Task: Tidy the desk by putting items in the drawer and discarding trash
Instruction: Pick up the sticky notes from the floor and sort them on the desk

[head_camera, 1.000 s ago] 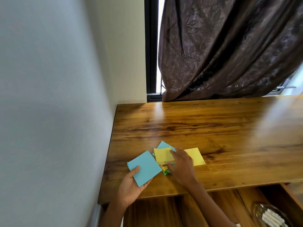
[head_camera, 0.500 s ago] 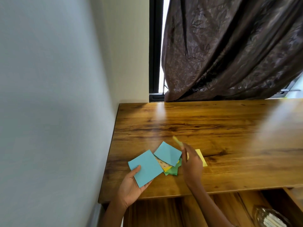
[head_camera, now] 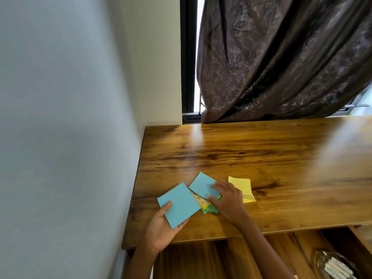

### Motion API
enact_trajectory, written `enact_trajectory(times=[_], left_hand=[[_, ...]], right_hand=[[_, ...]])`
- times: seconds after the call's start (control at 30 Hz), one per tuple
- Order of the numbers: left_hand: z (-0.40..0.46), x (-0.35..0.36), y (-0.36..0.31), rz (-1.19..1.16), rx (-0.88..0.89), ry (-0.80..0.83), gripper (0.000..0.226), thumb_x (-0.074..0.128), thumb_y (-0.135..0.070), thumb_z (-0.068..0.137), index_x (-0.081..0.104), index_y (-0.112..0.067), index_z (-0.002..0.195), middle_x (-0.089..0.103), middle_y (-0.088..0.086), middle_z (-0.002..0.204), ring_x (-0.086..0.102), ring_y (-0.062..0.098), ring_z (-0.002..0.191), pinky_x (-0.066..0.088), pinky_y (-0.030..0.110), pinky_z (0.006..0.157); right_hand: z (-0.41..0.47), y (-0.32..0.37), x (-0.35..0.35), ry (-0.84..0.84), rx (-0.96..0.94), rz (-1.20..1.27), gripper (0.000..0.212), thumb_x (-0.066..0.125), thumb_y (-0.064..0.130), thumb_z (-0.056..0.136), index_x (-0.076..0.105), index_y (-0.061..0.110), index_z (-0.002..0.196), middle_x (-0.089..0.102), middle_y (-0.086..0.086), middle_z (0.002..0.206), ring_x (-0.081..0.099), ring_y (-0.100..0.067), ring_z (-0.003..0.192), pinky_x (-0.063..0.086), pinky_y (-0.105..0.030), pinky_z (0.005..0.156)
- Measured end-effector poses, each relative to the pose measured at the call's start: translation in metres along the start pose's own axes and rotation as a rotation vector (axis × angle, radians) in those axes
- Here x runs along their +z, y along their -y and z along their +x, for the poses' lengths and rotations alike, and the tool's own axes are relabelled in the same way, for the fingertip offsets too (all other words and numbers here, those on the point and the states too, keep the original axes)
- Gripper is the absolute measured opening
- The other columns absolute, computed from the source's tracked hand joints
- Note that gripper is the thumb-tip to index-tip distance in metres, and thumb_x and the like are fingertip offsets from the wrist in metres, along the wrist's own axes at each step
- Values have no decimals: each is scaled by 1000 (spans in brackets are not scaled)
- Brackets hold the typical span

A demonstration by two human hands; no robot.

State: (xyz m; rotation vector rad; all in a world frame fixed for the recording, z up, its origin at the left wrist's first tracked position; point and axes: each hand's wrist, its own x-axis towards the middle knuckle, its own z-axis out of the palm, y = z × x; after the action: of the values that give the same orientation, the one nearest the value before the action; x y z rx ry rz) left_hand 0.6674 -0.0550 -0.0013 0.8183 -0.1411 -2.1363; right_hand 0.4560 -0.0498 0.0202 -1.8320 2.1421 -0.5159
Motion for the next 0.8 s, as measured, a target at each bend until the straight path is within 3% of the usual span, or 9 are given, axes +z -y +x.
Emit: enact_trajectory(times=[0.07,0.23,0.37,0.47,0.53,0.63,0.73,0.8], left_hand=[[0,-1,0,7,3,-5,114,95,-4,30,43,-6,132,60,23,125,54,38,119,44,59,91],[-2,0,0,2,5,6,111,95,-4,30,45,-6,129,62,24,121,62,40,107,45,59,89],[-2,1,0,1,4,8,109,94,-4,31,45,-7,128,62,25,121,62,41,107,46,58,89],[-3,2,-1,-17,-10,18,100,91,-5,44,43,-7,132,59,25,124,57,41,115,44,58,90],[-4,4,-1,-28,-4,36,102,93,-7,42,44,-7,132,59,25,125,57,41,116,43,58,92],[-5,3,0,-56,28,35,100,92,-17,45,45,-8,132,61,24,122,58,41,114,45,58,92],[-5,4,0,-105,37,76,102,94,-23,40,47,-9,130,65,24,115,58,39,112,46,57,91],[-6,6,0,-110,30,88,87,88,-29,54,48,-9,129,66,24,110,57,38,111,46,57,89]], right_hand=[[-1,4,6,117,-23,-40,56,49,44,92,33,25,143,29,6,152,21,-14,141,21,-36,114],[-2,7,9,68,-35,-97,47,41,33,98,32,22,143,34,3,150,28,-13,139,32,-29,111],[-3,11,8,-161,62,-9,33,39,25,99,46,20,131,60,0,121,60,-12,103,55,-25,78],[-2,13,3,-402,37,97,28,46,24,97,56,15,121,69,-1,102,64,-11,80,51,-21,57],[-3,21,-4,-537,-72,132,26,59,16,90,63,10,115,72,-5,95,67,-13,74,51,-21,51],[-12,42,-6,-615,-232,93,36,73,6,76,65,8,111,72,-8,104,71,-20,86,59,-31,57],[-25,62,7,-535,-391,9,53,83,14,65,64,10,114,69,-8,114,66,-22,104,59,-38,76],[-30,68,16,-469,-459,4,62,86,21,61,62,11,117,67,-7,118,64,-23,109,56,-40,82]])
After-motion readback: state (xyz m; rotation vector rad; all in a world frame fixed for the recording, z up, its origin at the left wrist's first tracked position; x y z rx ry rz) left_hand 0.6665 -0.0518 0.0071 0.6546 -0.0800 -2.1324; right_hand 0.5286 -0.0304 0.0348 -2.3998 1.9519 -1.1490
